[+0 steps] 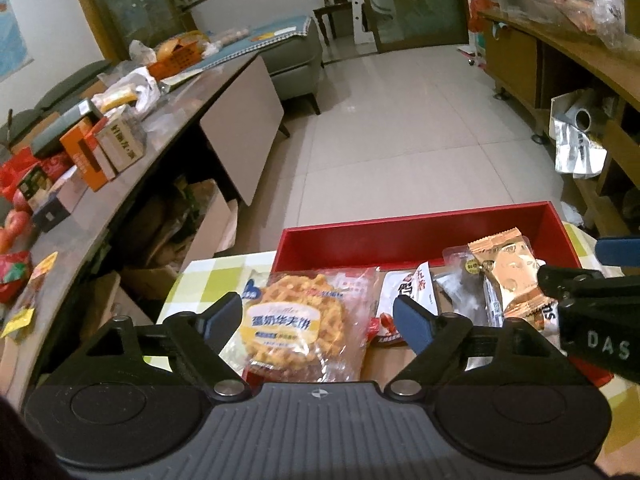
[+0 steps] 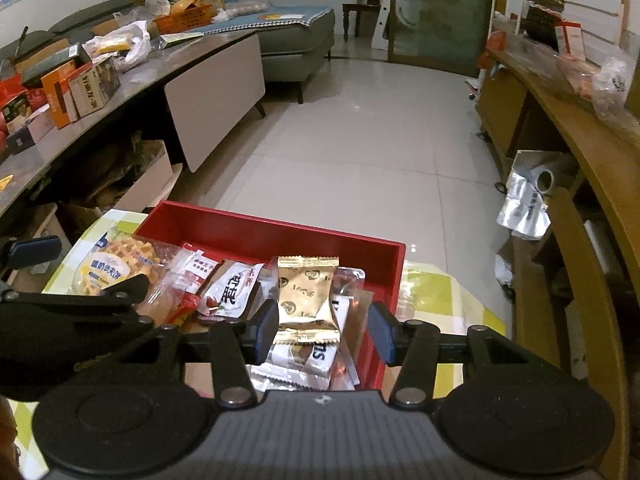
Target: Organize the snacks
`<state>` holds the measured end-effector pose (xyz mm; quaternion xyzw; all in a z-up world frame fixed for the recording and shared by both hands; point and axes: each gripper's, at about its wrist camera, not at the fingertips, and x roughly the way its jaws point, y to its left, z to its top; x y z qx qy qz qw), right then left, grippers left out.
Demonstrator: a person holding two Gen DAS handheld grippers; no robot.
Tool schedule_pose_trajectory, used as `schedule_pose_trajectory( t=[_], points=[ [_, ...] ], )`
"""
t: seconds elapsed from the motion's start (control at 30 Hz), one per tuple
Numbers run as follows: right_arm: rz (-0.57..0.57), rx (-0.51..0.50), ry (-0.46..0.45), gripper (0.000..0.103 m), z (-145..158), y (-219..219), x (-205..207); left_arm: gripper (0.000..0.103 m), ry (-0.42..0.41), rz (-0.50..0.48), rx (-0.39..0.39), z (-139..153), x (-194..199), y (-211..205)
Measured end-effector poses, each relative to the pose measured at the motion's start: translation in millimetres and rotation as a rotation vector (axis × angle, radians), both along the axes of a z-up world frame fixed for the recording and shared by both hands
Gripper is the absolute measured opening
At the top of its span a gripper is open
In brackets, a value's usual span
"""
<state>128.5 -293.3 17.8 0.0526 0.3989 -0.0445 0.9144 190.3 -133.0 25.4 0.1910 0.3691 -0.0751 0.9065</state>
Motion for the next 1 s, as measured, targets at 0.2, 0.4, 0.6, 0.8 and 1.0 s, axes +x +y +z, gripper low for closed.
schedule_pose_trajectory(
  t=[0.2, 0.4, 0.6, 0.8, 1.0],
  points=[
    [-0.010, -0.022, 0.007, 0.060, 7.9, 5.9, -13.9, 0.087, 0.036, -0.004, -0.023, 1.6, -8.8, 10.7],
    [-0.018, -0.024, 0.032, 0.060, 6.7, 13.5, -31.2, 0.089, 0.032, 0.002, -0.003, 3.0, -22.4, 19.0],
    [-0.017, -0.012, 0.040, 0.060, 6.9, 25.0, -50.2, 0.090, 0.035, -0.007, -0.012, 6.7, -38.7, 27.0],
    [-0.012, -0.009, 0.026, 0.061, 13.3, 36.4, -63.7, 0.099, 0.020, -0.009, -0.006, 9.0, -51.7, 32.6],
    [-0.010, 0.000, 0.019, 0.061, 16.7, 45.6, -76.8, 0.099, 0.006, -0.012, -0.008, 13.7, -63.3, 39.5]
  ],
)
